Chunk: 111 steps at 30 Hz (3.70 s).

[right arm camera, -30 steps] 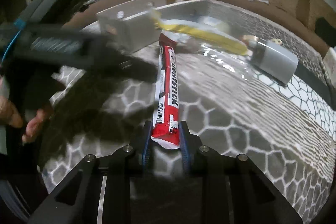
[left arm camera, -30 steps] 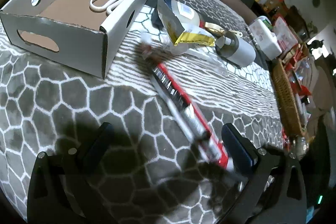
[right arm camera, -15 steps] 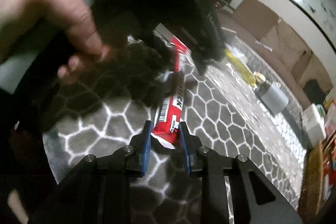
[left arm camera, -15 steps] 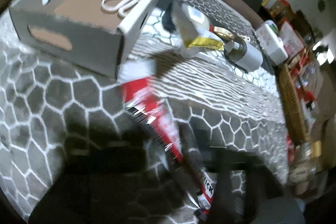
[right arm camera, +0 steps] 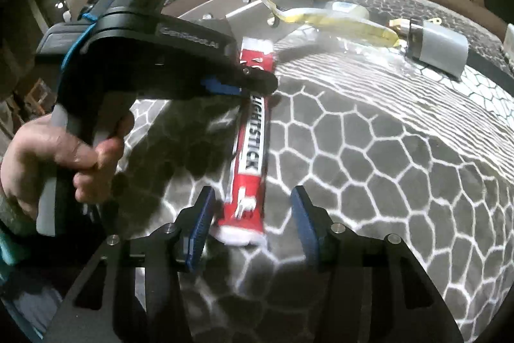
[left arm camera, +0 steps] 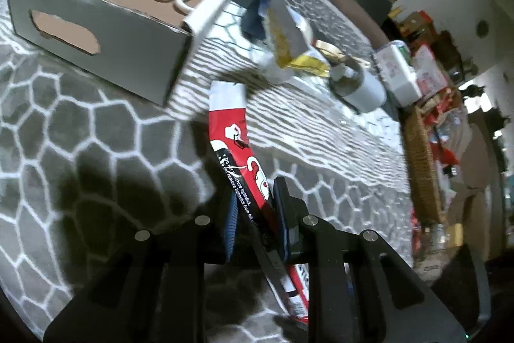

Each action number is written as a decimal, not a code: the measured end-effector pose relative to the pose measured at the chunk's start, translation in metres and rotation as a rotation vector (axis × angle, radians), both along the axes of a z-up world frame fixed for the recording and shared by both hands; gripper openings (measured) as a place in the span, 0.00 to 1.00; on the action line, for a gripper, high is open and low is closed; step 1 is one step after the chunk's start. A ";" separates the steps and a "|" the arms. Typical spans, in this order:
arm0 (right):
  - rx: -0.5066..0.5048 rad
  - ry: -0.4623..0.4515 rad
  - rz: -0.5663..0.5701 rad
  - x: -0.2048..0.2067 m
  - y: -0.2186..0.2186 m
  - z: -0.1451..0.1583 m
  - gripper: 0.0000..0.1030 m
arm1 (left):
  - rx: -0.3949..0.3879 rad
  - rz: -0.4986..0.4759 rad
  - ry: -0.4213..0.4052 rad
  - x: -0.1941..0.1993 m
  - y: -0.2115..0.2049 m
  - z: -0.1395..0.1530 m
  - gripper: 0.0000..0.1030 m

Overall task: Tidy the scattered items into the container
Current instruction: 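Lift the lightstick packet with the right gripper and carry it over the box, then lower the lightstick packet into the box and open the right gripper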

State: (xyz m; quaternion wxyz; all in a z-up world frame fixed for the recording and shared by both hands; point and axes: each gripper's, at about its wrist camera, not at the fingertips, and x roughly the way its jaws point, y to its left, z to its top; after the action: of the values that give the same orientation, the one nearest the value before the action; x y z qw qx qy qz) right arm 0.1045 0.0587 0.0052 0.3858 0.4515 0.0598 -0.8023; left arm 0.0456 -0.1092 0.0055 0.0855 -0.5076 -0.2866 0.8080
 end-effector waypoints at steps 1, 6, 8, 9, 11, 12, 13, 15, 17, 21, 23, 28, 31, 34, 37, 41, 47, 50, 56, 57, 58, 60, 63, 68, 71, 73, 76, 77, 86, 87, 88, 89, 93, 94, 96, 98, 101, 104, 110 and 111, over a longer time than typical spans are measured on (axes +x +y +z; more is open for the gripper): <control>-0.002 -0.010 0.013 0.000 -0.003 0.000 0.20 | -0.003 -0.009 0.005 0.000 0.002 0.001 0.19; 0.005 0.014 0.034 0.006 -0.013 0.006 0.20 | 0.027 -0.025 0.035 0.001 0.005 0.009 0.19; -0.008 0.014 0.026 0.011 -0.012 0.010 0.20 | 0.053 -0.026 0.045 0.002 0.004 0.013 0.19; -0.018 0.009 0.020 0.009 -0.011 0.011 0.20 | 0.066 -0.027 0.050 0.002 0.002 0.014 0.19; -0.039 0.000 0.008 0.008 -0.012 0.015 0.20 | 0.093 -0.035 0.053 0.003 0.002 0.016 0.19; -0.041 0.007 0.006 0.009 -0.013 0.019 0.20 | 0.105 -0.038 0.052 0.003 0.002 0.017 0.19; -0.040 0.022 0.008 0.010 -0.016 0.024 0.20 | 0.121 -0.044 0.055 0.004 0.002 0.019 0.19; -0.038 0.053 0.008 0.012 -0.020 0.035 0.20 | 0.141 -0.054 0.063 0.005 0.001 0.027 0.19; -0.045 0.073 0.002 0.012 -0.025 0.047 0.20 | 0.171 -0.052 0.081 0.006 -0.002 0.038 0.19; -0.079 0.103 0.004 0.009 -0.037 0.078 0.19 | 0.185 -0.040 0.121 0.007 -0.016 0.070 0.19; -0.103 0.099 0.005 0.005 -0.045 0.093 0.19 | 0.172 -0.038 0.141 0.006 -0.024 0.086 0.19; -0.176 0.061 -0.023 -0.023 -0.077 0.119 0.19 | 0.104 -0.038 0.151 -0.021 -0.053 0.124 0.19; -0.247 -0.004 -0.066 -0.052 -0.099 0.128 0.19 | 0.039 -0.041 0.148 -0.047 -0.075 0.143 0.19; -0.284 -0.044 -0.100 -0.084 -0.123 0.132 0.19 | -0.017 -0.048 0.125 -0.078 -0.101 0.153 0.19; -0.317 -0.096 -0.132 -0.116 -0.148 0.132 0.19 | -0.069 -0.048 0.102 -0.109 -0.126 0.154 0.19; -0.322 -0.157 -0.167 -0.154 -0.180 0.121 0.19 | -0.154 -0.068 0.063 -0.143 -0.146 0.142 0.20; -0.335 -0.308 -0.283 -0.199 -0.209 0.081 0.19 | -0.274 -0.115 -0.006 -0.185 -0.158 0.106 0.20; -0.301 -0.348 -0.321 -0.209 -0.218 0.064 0.19 | -0.300 -0.138 -0.040 -0.198 -0.159 0.084 0.20; -0.204 -0.367 -0.347 -0.222 -0.225 0.048 0.19 | -0.348 -0.188 -0.062 -0.206 -0.152 0.059 0.20; -0.197 -0.368 -0.349 -0.223 -0.225 0.047 0.19 | -0.350 -0.192 -0.060 -0.206 -0.150 0.059 0.20; -0.188 -0.369 -0.352 -0.224 -0.225 0.045 0.18 | -0.352 -0.196 -0.060 -0.208 -0.150 0.059 0.20; -0.179 -0.377 -0.359 -0.224 -0.224 0.043 0.18 | -0.367 -0.204 -0.065 -0.210 -0.147 0.056 0.21; -0.180 -0.407 -0.380 -0.224 -0.224 0.039 0.17 | -0.411 -0.207 -0.077 -0.212 -0.143 0.054 0.23; -0.171 -0.443 -0.388 -0.219 -0.222 0.032 0.17 | -0.384 -0.184 -0.066 -0.212 -0.152 0.058 0.38; -0.169 -0.471 -0.397 -0.216 -0.222 0.030 0.17 | -0.366 -0.157 -0.056 -0.210 -0.161 0.067 0.42; -0.166 -0.497 -0.402 -0.216 -0.222 0.028 0.17 | -0.332 -0.133 -0.056 -0.208 -0.169 0.077 0.43; -0.169 -0.525 -0.420 -0.217 -0.220 0.030 0.17 | -0.288 -0.107 -0.008 -0.199 -0.180 0.099 0.48; -0.169 -0.529 -0.425 -0.217 -0.220 0.030 0.17 | -0.285 -0.102 0.006 -0.195 -0.184 0.105 0.50; -0.178 -0.573 -0.506 -0.229 -0.227 0.017 0.17 | -0.246 -0.047 0.023 -0.167 -0.222 0.120 0.50; -0.173 -0.573 -0.507 -0.233 -0.231 0.015 0.17 | -0.240 -0.043 0.021 -0.164 -0.226 0.119 0.50; -0.171 -0.569 -0.509 -0.236 -0.234 0.016 0.17 | -0.237 -0.041 0.019 -0.161 -0.227 0.118 0.50; -0.170 -0.561 -0.514 -0.237 -0.237 0.015 0.17 | -0.231 -0.037 0.018 -0.158 -0.230 0.117 0.50; -0.180 -0.561 -0.506 -0.243 -0.247 0.009 0.18 | -0.214 -0.022 0.014 -0.149 -0.239 0.113 0.51; -0.175 -0.560 -0.506 -0.242 -0.248 0.009 0.20 | -0.211 -0.020 0.012 -0.147 -0.241 0.112 0.51; -0.175 -0.553 -0.515 -0.243 -0.251 0.007 0.20 | -0.216 -0.014 0.010 -0.145 -0.244 0.110 0.51; -0.190 -0.568 -0.525 -0.244 -0.250 0.004 0.20 | -0.215 -0.012 0.005 -0.144 -0.246 0.107 0.51; -0.202 -0.577 -0.533 -0.245 -0.245 0.005 0.25 | -0.207 -0.009 -0.002 -0.142 -0.247 0.104 0.51; -0.225 -0.541 -0.524 -0.248 -0.242 0.020 0.35 | -0.202 -0.007 -0.002 -0.142 -0.247 0.103 0.51; -0.297 -0.509 -0.456 -0.238 -0.221 0.055 0.42 | -0.177 0.000 0.007 -0.135 -0.240 0.110 0.53; -0.297 -0.492 -0.451 -0.236 -0.215 0.064 0.42 | -0.170 0.000 0.015 -0.132 -0.238 0.113 0.55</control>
State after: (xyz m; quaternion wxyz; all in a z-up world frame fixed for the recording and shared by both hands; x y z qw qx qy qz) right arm -0.1314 -0.1563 0.0689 0.2635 0.5718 -0.2530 -0.7346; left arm -0.0865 -0.3472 0.1186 0.0442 -0.5070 -0.2164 0.8332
